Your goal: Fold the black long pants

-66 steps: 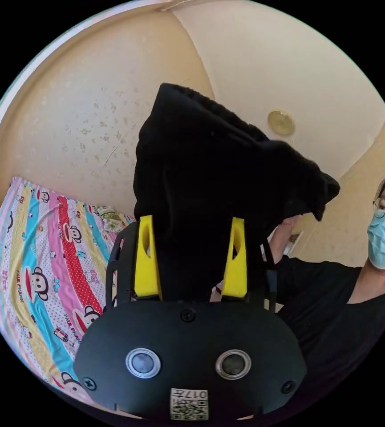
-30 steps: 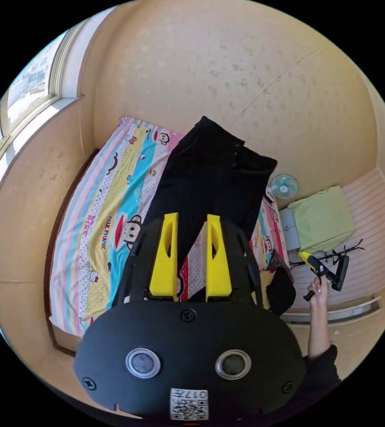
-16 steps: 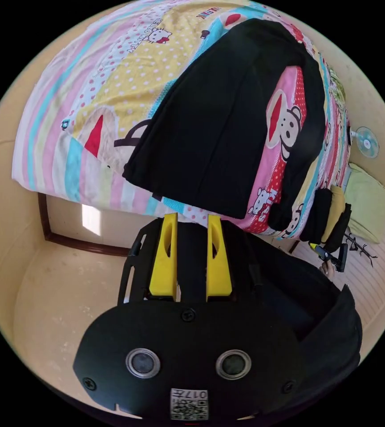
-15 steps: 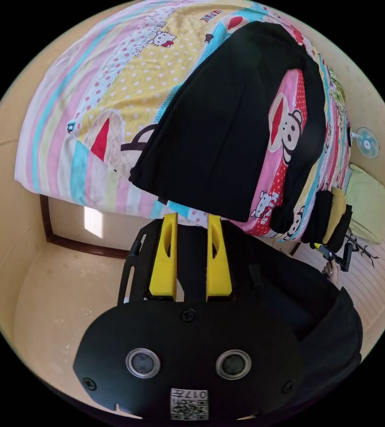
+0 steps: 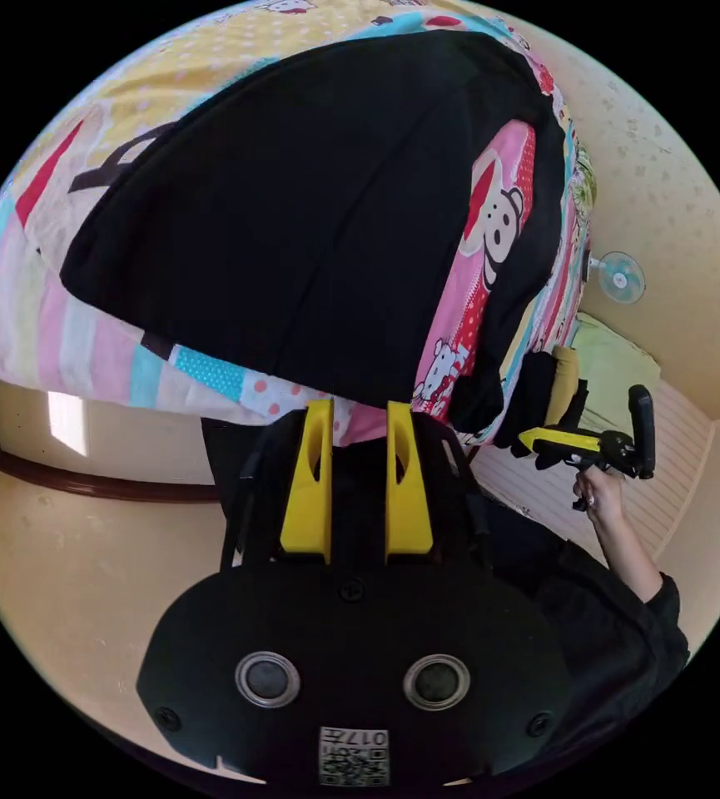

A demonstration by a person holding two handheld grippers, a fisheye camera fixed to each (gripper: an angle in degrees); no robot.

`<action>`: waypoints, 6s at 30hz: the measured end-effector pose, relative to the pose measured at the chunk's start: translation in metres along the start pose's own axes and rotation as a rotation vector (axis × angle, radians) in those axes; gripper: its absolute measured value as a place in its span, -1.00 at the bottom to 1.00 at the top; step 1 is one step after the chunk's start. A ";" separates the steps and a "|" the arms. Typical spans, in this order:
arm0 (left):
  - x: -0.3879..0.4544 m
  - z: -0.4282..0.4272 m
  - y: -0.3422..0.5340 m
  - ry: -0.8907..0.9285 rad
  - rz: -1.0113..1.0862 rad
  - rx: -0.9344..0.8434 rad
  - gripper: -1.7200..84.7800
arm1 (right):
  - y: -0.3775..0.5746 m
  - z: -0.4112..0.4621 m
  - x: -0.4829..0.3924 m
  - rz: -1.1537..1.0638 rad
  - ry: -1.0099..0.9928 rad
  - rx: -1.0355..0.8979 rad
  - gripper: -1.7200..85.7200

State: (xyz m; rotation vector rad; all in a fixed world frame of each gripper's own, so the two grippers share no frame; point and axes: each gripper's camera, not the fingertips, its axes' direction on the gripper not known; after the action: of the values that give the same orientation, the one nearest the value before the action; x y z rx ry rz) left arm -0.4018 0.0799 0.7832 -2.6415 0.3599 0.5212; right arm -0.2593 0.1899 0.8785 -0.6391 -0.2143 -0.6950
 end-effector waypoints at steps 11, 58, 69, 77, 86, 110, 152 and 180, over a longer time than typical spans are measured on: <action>-0.067 -0.156 -0.033 0.018 0.000 0.400 -0.73 | -0.114 -0.079 -0.021 0.025 -0.285 0.144 -0.68; 0.086 0.107 -0.130 0.014 0.339 -0.266 -0.85 | 0.050 -0.031 0.105 0.176 -0.385 0.456 -0.77; 0.036 0.051 -0.012 0.455 0.283 0.013 -0.87 | 0.238 0.000 0.205 0.041 -0.878 0.572 -0.93; 0.063 0.082 0.002 0.053 0.022 -0.055 -0.67 | 0.228 0.049 0.208 0.168 -1.034 0.473 -0.94; 0.228 0.131 -0.035 -0.246 0.344 -0.159 -0.58 | 0.237 0.016 0.163 -0.021 -0.896 0.521 -0.93; 0.116 0.004 -0.005 0.297 0.318 -0.047 -0.94 | 0.014 -0.175 0.307 0.206 -0.705 0.808 -0.75; -0.161 -0.333 -0.089 0.133 0.050 0.155 -0.66 | -0.125 -0.078 -0.035 -0.034 -0.588 0.618 -0.77; -0.089 -0.336 -0.040 -0.026 0.332 0.157 -0.75 | -0.042 -0.031 0.038 0.114 -0.888 0.652 -0.77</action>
State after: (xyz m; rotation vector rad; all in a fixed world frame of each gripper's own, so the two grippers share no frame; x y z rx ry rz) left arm -0.3674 -0.0217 1.1165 -2.4317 0.8050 0.6025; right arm -0.2584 0.1266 0.8888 -0.2848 -1.1643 -0.1591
